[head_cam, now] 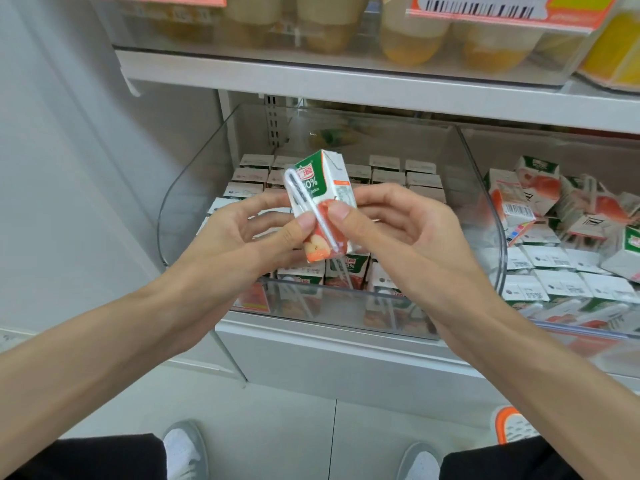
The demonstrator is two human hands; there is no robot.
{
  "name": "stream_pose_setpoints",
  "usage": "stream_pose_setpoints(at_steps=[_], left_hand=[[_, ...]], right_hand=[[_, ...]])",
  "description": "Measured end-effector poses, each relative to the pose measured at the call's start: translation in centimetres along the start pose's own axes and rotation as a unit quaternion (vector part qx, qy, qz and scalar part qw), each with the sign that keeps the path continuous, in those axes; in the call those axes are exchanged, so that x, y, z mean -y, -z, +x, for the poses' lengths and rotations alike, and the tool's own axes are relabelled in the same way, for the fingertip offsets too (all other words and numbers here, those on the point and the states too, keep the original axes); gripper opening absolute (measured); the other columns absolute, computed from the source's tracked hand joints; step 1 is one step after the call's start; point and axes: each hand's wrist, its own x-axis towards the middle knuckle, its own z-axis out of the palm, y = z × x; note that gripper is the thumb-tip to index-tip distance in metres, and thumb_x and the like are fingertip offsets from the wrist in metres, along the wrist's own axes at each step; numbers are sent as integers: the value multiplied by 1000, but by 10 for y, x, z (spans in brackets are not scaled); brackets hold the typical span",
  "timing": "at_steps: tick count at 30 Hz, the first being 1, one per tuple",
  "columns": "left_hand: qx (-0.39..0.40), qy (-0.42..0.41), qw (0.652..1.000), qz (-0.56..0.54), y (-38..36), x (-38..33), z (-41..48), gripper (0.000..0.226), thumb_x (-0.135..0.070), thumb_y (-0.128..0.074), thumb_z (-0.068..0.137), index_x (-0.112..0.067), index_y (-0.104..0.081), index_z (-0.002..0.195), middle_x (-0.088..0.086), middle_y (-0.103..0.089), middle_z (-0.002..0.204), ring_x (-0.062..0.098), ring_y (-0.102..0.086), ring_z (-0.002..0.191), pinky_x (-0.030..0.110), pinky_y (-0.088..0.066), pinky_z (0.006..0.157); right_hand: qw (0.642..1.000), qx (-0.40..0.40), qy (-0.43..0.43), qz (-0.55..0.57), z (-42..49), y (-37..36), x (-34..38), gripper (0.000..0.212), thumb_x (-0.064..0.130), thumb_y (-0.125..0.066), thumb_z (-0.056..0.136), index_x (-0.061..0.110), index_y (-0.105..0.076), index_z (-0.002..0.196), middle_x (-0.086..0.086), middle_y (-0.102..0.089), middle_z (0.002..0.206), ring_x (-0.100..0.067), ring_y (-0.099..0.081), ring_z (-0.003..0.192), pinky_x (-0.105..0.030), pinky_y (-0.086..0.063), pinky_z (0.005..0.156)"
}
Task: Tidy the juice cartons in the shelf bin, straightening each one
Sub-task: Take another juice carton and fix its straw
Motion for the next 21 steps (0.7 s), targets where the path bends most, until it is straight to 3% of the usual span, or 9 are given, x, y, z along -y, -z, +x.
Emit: stream_pose_setpoints(at_steps=[4,6,13,16,21], left_hand=[[18,-9,999,25,1,-1,-1,34,-26,-70,96,-21,-74,129,4,-75,129,23,-77,112,26,-58,99],[7,-12,1000,23,3,-3,-2,34,-28,-68,96,-22,-73,129,3,-77,126,21,-77,110,24,-58,97],[13,-8,1000,9,2,-7,-4,43,-33,-62,98,-24,-63,140,5,-81,113,24,-78,107,29,-63,87],[9,-11,1000,8,0,-8,-6,53,-38,-63,94,-39,-53,146,8,-81,112,25,-79,100,28,-63,81],[19,-14,1000,20,-1,-6,-6,42,-40,-58,98,-37,-64,140,7,-79,116,21,-74,89,30,-63,80]], right_hand=[[998,11,-53,9,1,3,-2,22,30,-77,94,17,-77,112,1,-83,100,-15,-79,98,-39,-61,98],[997,15,-73,34,1,3,-1,24,28,-74,97,20,-74,119,0,-83,99,-18,-80,98,-42,-59,101],[994,19,-86,69,-1,0,7,31,27,-62,105,36,-57,134,-9,-83,93,-27,-80,79,-36,-66,76],[992,31,-101,73,-1,-2,9,21,30,-57,107,31,-63,128,-16,-81,90,-33,-80,75,-36,-62,73],[989,23,-125,77,2,-3,10,25,38,-57,107,22,-67,123,-20,-79,83,-30,-78,70,-28,-59,64]])
